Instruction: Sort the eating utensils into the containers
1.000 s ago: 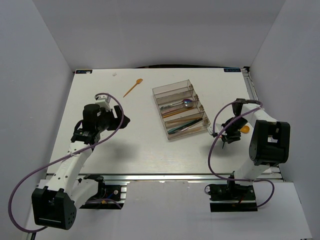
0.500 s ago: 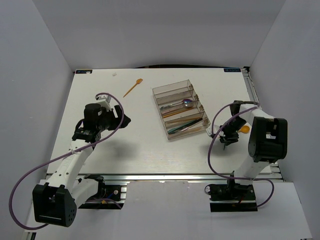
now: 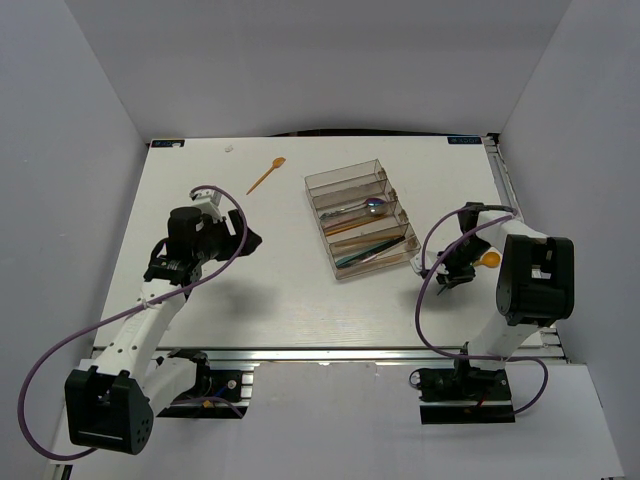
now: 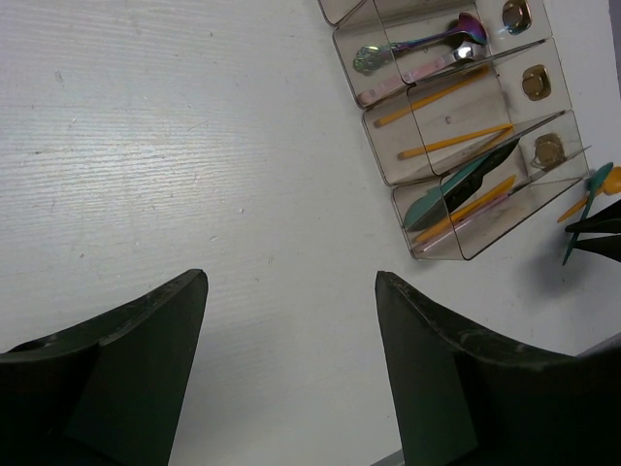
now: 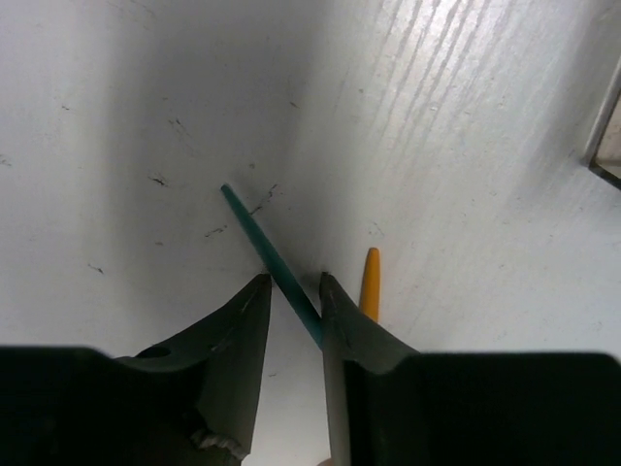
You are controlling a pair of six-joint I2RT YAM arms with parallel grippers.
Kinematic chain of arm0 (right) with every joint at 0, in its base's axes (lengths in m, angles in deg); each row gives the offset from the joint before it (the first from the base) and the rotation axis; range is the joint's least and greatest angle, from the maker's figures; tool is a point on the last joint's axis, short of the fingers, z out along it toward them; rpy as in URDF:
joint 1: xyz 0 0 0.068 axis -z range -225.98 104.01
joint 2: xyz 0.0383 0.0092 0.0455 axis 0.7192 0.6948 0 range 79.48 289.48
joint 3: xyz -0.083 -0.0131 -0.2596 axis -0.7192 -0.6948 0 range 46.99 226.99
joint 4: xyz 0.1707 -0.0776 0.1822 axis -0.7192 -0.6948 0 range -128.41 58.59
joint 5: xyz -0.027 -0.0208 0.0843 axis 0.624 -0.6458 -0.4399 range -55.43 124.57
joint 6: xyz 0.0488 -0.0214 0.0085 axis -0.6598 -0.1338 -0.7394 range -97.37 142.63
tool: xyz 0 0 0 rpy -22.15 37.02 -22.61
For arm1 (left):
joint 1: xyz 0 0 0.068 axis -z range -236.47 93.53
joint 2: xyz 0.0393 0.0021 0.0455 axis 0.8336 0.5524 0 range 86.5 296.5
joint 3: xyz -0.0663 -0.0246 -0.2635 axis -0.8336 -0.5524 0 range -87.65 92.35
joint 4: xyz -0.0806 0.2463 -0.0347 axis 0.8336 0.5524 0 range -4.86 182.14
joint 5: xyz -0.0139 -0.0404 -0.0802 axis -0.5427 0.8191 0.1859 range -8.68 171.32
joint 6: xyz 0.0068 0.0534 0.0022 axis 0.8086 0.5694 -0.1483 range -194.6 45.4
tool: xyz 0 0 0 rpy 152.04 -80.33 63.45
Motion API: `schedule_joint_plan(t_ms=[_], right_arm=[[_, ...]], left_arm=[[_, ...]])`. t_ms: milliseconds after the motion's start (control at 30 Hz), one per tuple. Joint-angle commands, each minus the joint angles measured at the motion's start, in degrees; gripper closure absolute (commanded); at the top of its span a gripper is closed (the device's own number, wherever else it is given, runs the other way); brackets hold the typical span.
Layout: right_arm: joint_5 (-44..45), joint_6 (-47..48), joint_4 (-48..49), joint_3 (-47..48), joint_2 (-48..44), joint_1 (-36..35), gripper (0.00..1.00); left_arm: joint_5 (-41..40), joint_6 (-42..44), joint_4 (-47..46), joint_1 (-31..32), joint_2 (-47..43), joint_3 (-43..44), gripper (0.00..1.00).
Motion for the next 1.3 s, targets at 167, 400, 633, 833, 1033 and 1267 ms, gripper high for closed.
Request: schedule_joint_plan(t_ms=[167, 400, 633, 833, 1033, 1267], right_arm=[[-3.2, 31.0, 4.3, -1.0, 2.7, -0.5, 0.75], [-7.3, 29.4, 4.6, 1.1, 2.7, -0.5, 0.84], [-11.2, 25.5, 3.3, 4.3, 1.0, -0.1, 0.96], [-12.9, 21.4, 4.0, 4.8, -3.0, 0.2, 1.00], [-13.7, 15.7, -0.7, 10.2, -9.2, 2.0, 1.00], [-23.8, 8.3, -7.3, 23.5, -10.9, -1.2, 1.00]], left_arm=[[0.4, -0.5, 0.1, -0.3, -1.1, 2.1, 0.19], [0.8, -1.2, -0.2, -0.3, 0.0, 2.8, 0.19], [1.6, -1.5, -1.0, -0.3, 1.6, 3.8, 0.19], [1.8, -1.3, -1.2, -0.3, 2.4, 4.7, 0.19], [1.0, -0.3, -0.3, -0.3, 1.6, 5.3, 0.19], [0.3, 1.9, 0.4, -0.5, 2.0, 7.3, 0.18]])
